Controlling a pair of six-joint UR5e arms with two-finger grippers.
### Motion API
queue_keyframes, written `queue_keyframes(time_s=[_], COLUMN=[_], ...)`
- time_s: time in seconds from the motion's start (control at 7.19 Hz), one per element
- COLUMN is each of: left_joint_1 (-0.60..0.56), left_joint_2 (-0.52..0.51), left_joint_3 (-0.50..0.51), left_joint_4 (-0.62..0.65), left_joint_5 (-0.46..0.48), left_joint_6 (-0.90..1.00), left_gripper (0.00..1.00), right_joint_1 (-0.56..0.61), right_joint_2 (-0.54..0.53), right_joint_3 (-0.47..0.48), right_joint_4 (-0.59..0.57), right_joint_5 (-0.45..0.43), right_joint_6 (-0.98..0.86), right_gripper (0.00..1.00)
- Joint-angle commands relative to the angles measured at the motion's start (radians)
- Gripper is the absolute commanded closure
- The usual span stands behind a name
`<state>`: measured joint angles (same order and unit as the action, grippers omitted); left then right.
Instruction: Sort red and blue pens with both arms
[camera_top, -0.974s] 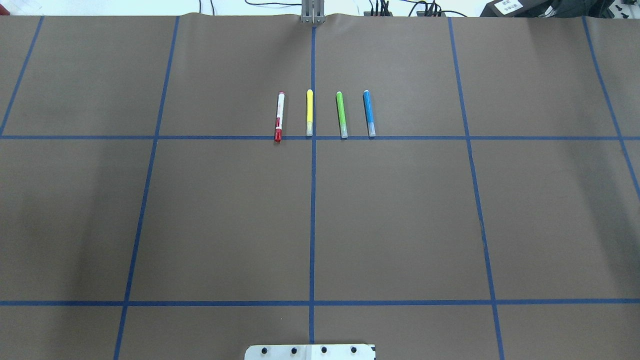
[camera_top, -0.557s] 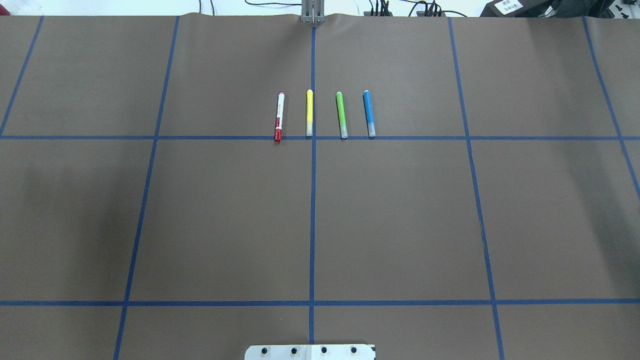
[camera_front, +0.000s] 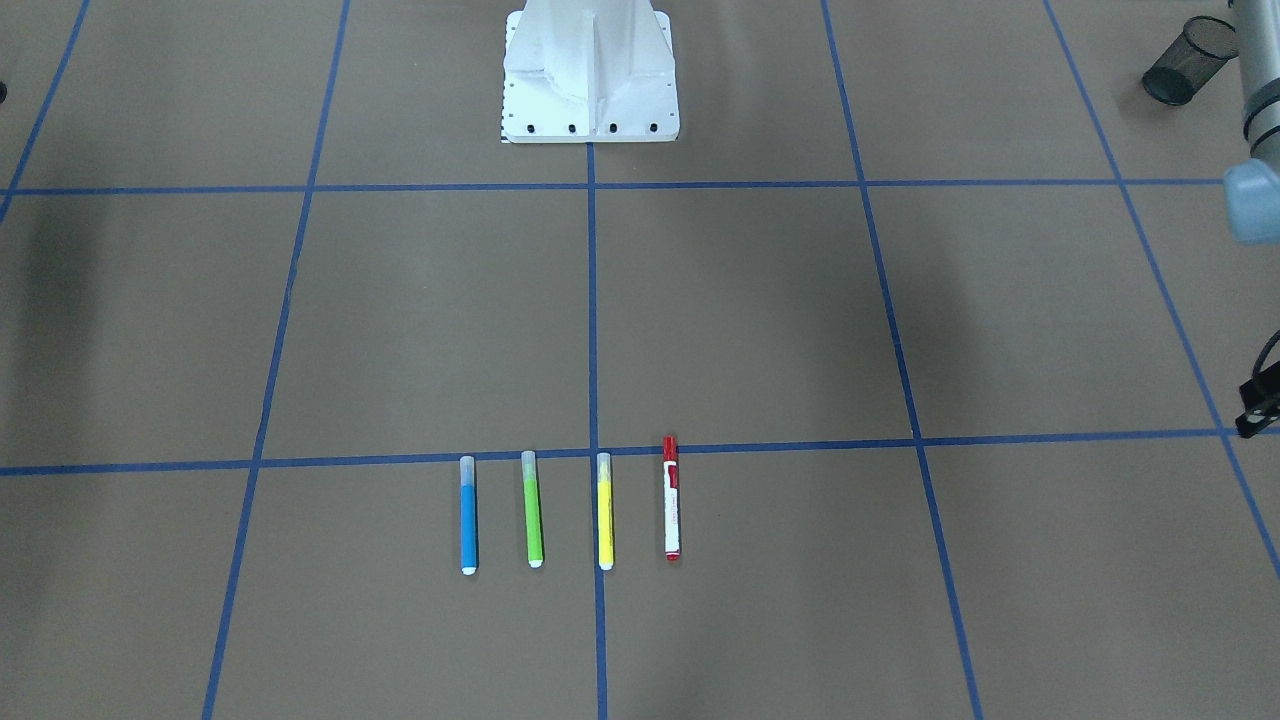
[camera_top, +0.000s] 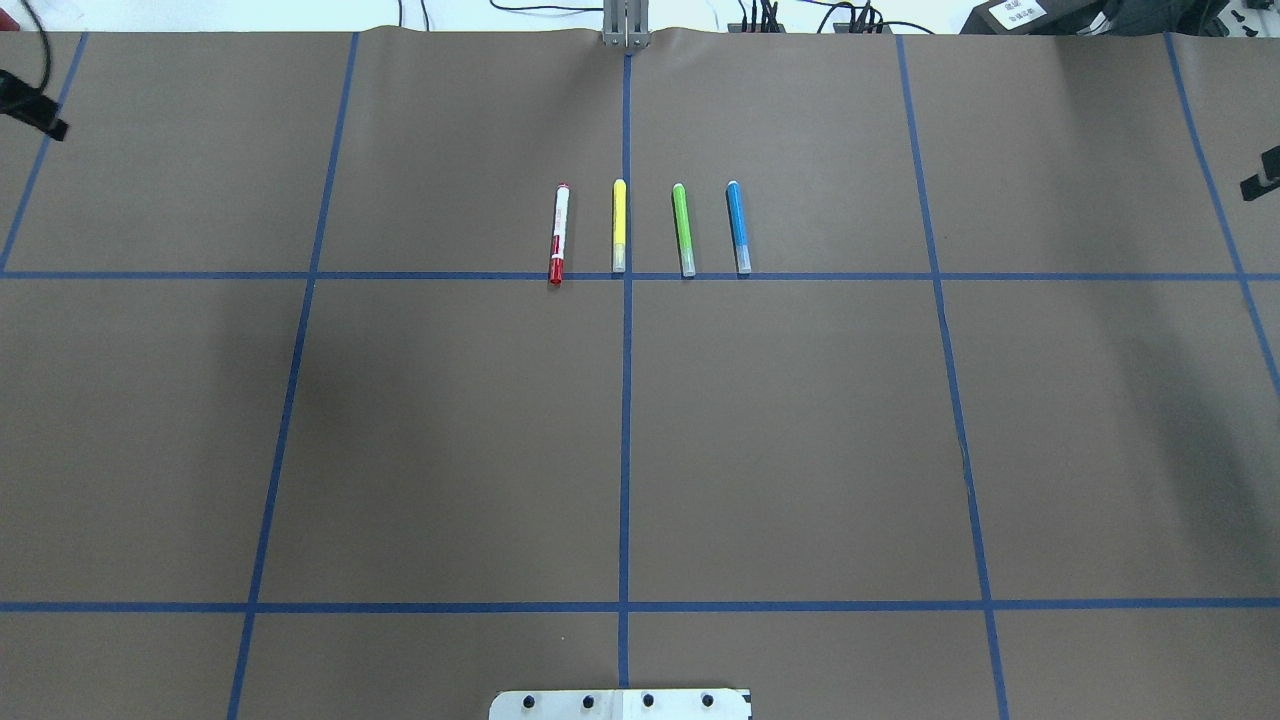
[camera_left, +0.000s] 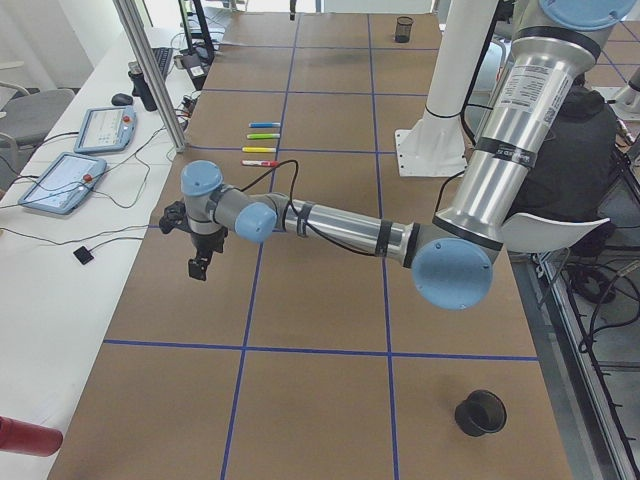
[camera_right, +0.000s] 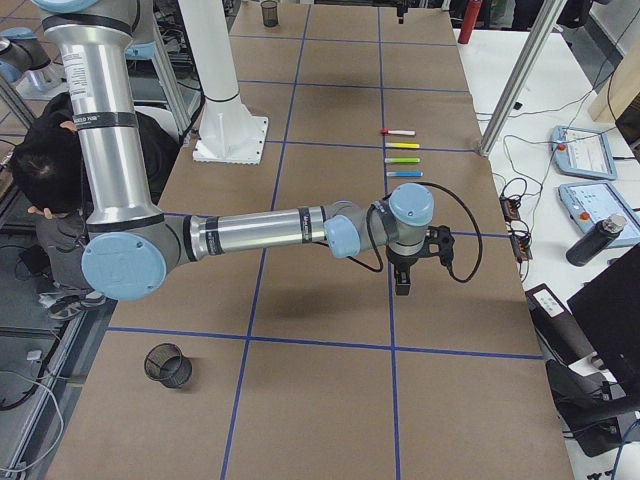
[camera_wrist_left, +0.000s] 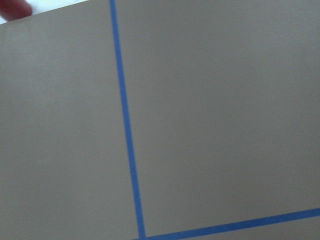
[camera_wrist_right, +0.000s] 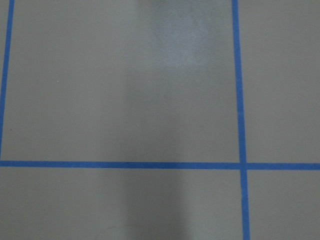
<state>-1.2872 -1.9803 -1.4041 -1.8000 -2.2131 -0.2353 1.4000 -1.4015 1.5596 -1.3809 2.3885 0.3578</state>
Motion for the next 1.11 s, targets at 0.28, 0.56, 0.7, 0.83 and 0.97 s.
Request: queue_keyframes(time_s=[0.28,0.56,0.7,0.83,0.97], left_joint_1=[0.293,0.418,0.463,0.491,0.531], left_joint_2=[-0.3,-0.414,-0.466,-0.495,-0.503], left_joint_3=[0.007,0.092,0.162,0.224,0.235], left_joint_4=[0.153,0.125,0.058,-0.006,-0.024], left_joint_5=[0.004,0.082,0.131,0.148,0.174], left_joint_6=[-0.48,-0.675,-0.744,-0.774,-0.777], left_gripper=[0.0,0.0,0.0,0.0,0.0], right_joint_1=[-0.131,-0.22,-0.258,-0.28,-0.3], right_joint_2=[0.201,0.277,0.3,0.315,0.332], right_joint_3=[-0.087,-0.09,-0.09,-0.09,-0.09], right_joint_4=[-0.003,-0.001,-0.001,0.005,0.011], right_joint_5=[-0.022,-0.058,-0.09,-0.104,-0.104], right_joint_6=[0.11,0.24,0.269,0.323,0.343], right_gripper=[0.0,0.0,0.0,0.0,0.0])
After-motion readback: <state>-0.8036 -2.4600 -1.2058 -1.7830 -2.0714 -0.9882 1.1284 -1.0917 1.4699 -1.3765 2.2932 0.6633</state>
